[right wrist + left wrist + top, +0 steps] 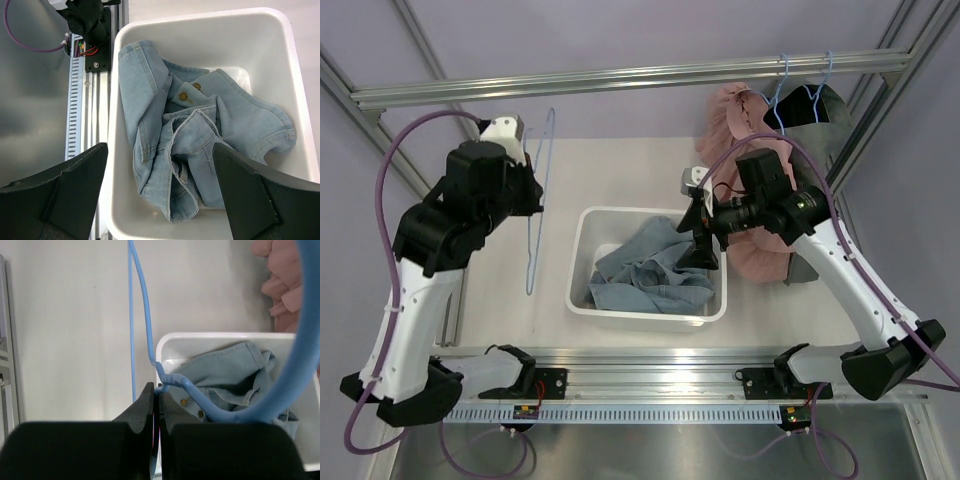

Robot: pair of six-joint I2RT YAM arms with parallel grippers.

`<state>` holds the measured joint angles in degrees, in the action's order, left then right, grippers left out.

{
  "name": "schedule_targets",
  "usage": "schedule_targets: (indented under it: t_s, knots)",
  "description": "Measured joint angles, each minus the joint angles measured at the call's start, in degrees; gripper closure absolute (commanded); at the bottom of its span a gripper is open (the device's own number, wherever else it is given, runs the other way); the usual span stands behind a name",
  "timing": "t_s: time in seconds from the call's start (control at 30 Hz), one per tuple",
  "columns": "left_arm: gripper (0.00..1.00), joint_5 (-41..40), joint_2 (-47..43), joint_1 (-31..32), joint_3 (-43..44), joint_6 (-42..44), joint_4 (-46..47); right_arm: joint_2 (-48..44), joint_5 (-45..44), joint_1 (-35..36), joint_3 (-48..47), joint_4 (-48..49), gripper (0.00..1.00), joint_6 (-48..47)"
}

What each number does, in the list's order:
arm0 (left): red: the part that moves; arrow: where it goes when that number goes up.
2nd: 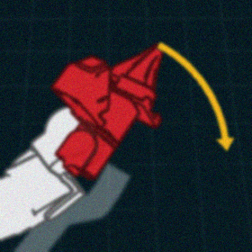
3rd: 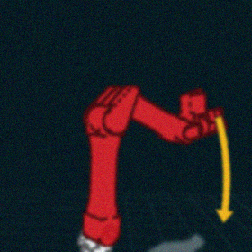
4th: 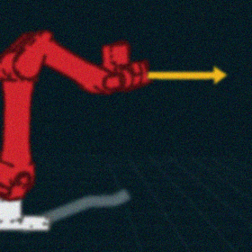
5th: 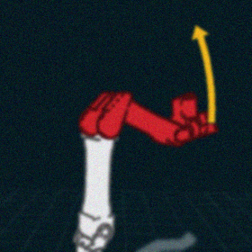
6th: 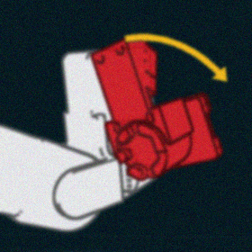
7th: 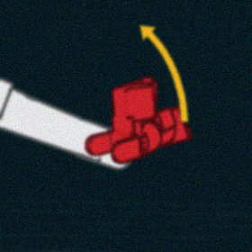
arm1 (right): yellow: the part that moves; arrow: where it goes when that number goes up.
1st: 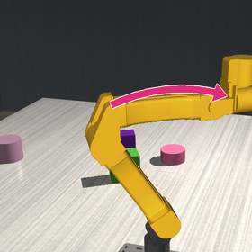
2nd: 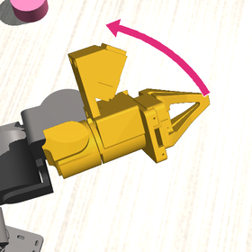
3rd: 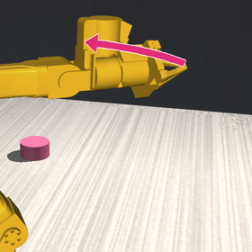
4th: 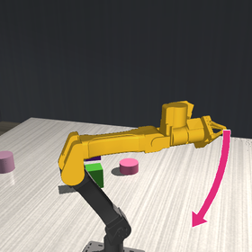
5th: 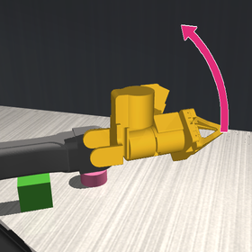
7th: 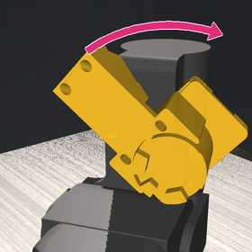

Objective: Remove the skirt from the hanger

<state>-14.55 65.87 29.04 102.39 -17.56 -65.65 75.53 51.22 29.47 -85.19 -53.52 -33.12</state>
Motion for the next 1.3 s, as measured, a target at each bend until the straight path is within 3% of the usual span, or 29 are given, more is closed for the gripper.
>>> schedule_targets:
  t_s: [0.17, 0.33, 0.67, 1.13, 1.23, 1.27, 1.3]
  knots:
    - [1.0, 6.62, 9.49, -8.76, 9.35, 0.72, 1.66, -2.95, 1.86, -2.69, 0.09, -0.7, 0.05, 0.59]
    - [1.0, 10.93, 16.81, -12.17, 17.07, -0.39, 4.55, -6.67, 2.54, -4.42, 0.09, -1.38, 0.05, 0.66]
    - [1.0, 15.06, 21.14, -18.75, 17.64, -3.96, 6.4, -9.86, 3.45, -7.39, 0.09, -2.51, 0.05, 0.98]
    - [0.99, 16.96, 24.48, -21.73, 18.01, -5.49, 8.79, -11.1, 4.83, -14.86, -1.95, -4.31, 0.04, 1.14]
    - [0.85, 17.22, 24.24, -21.84, 17.42, -5.57, 9.25, -11.1, 5.4, -18.86, -4.15, -3.5, 0.04, 3.85]
    - [0.72, 17.27, 23.91, -21.88, 16.79, -5.55, 9.75, -11.1, 5.38, -20.09, -4.85, -2.84, 0.03, 5.11]
    - [0.66, 17.33, 23.45, -21.97, 15.89, -5.51, 10.51, -11.04, 5.11, -22.01, -6.01, -1.77, 0.02, 7.48]
